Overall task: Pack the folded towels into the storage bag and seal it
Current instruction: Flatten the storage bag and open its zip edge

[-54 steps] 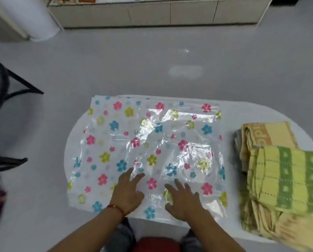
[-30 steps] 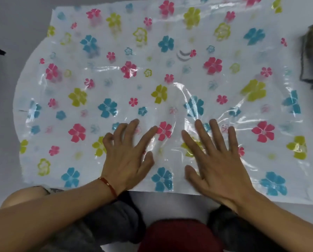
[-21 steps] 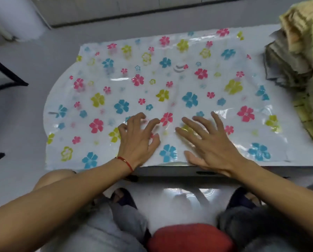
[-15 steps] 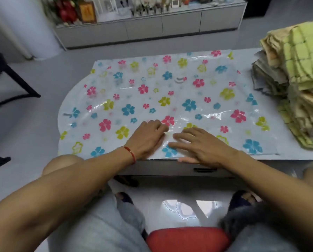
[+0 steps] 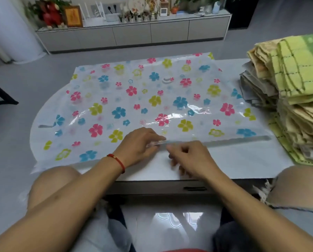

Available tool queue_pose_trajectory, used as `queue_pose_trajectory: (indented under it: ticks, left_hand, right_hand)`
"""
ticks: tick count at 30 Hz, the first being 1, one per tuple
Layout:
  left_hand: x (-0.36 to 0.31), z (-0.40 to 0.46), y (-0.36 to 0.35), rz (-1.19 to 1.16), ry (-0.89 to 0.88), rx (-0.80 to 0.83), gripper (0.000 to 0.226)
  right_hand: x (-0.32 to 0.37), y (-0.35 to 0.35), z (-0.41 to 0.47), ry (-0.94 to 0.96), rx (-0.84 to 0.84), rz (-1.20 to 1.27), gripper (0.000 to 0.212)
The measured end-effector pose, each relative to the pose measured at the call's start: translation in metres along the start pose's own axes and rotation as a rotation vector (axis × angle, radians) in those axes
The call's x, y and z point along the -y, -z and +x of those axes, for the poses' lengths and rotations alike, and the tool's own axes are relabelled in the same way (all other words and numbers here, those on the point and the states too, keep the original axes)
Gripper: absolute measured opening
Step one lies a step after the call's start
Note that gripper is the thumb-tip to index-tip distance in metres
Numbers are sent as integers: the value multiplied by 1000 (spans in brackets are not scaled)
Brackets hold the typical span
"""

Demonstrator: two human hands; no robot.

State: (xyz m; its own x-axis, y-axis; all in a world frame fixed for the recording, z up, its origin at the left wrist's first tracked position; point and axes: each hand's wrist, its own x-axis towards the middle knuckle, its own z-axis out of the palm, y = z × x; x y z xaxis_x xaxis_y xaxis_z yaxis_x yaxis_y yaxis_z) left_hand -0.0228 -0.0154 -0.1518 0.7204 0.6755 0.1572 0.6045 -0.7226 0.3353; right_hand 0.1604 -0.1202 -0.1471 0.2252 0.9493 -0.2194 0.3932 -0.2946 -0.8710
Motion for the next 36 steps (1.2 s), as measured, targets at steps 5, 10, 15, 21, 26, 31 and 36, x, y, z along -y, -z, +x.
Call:
queue_pose_trajectory:
  ticks: [5, 10, 15, 21, 26, 31, 36]
  left_hand:
    - [-11, 1, -4, -173, 21, -40, 27]
    - [-9, 3, 0, -344, 84, 0, 25]
    - [-7, 4, 4, -515, 217, 13, 20]
    - [-13, 2, 6, -591, 288, 10, 15]
    - [-14, 1, 8, -663, 328, 20, 15]
    - [-12, 0, 10, -727, 378, 39, 15]
    - [-7, 1, 11, -771, 436, 82, 14]
  right_hand:
    - [0, -21, 18, -114, -28, 477, 33]
    - [-11, -27, 19, -36, 5, 591, 26]
    - [-11, -23, 21, -51, 42, 622, 23]
    - [-6, -20, 23, -127, 84, 650, 22]
    - [-5, -20, 22, -136, 100, 662, 22]
    - [-5, -20, 22, -114, 114, 660, 23]
    - [-8, -21, 21, -86, 123, 620, 22]
